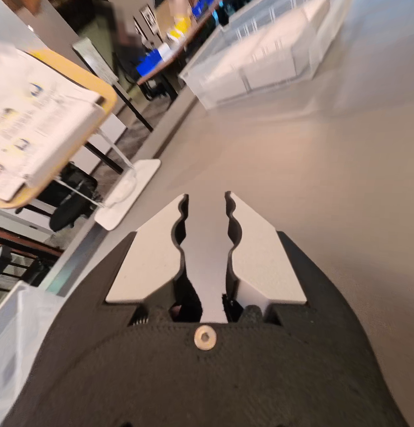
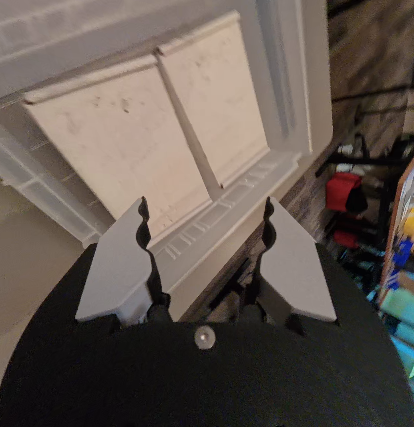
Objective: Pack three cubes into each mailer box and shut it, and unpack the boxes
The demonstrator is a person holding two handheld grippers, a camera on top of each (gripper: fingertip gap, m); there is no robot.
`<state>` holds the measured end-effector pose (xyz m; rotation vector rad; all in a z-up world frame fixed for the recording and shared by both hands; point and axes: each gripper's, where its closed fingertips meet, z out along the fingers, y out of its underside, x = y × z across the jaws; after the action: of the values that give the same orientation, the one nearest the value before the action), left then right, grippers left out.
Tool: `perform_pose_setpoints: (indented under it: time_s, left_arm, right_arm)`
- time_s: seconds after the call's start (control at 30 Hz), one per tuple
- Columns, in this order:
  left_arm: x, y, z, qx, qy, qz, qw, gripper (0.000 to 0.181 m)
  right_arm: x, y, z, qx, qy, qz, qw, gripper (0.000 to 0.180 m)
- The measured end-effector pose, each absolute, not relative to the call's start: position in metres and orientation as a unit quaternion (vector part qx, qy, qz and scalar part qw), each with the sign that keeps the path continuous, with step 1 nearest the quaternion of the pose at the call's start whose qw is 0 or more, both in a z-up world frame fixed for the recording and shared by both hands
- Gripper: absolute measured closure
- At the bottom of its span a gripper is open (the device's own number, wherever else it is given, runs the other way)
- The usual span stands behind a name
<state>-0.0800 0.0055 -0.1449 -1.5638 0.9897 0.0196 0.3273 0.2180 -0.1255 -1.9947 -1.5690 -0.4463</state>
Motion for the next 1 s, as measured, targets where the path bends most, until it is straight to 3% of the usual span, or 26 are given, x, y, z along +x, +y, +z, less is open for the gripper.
perform_pose_setpoints:
  time_s: [0.13,0.23,0.37,0.53,0.6,0.8,0.93,1.0]
  left_arm:
    - [-0.13,-0.007,-0.095,-0.667,0.384,0.067,0.636,0.146]
    - [-0.203,-0.009,-0.067,-0.689,0.298,0.12,0.649,0.138]
    - [-0.301,-0.022,-0.048,-0.716,0.173,0.138,0.662,0.14]
    - [-0.407,-0.05,-0.057,-0.747,0.07,0.212,0.626,0.127]
    - [-0.443,-0.058,-0.076,-0.774,0.039,0.232,0.588,0.112]
    - [-0.489,-0.056,-0.14,-0.829,-0.015,0.157,0.536,0.102]
    - [-0.487,-0.04,-0.174,-0.851,-0.042,0.06,0.52,0.119]
    - [-0.496,-0.034,-0.175,-0.839,-0.069,0.041,0.538,0.163]
  right_arm:
    - [0.372,0.219,-0.129,-0.817,-0.464,-0.134,0.315,0.091]
    - [0.39,0.212,-0.143,-0.848,-0.404,-0.08,0.332,0.109]
    - [0.393,0.206,-0.16,-0.868,-0.342,0.014,0.361,0.123]
    - [0.382,0.197,-0.18,-0.868,-0.336,0.072,0.36,0.153]
    - [0.383,0.2,-0.182,-0.867,-0.323,0.063,0.373,0.157]
    - [0.384,0.202,-0.181,-0.873,-0.278,0.069,0.396,0.167]
    - [0.377,0.198,-0.181,-0.873,-0.267,0.062,0.403,0.172]
    - [0.369,0.193,-0.18,-0.872,-0.264,0.07,0.406,0.174]
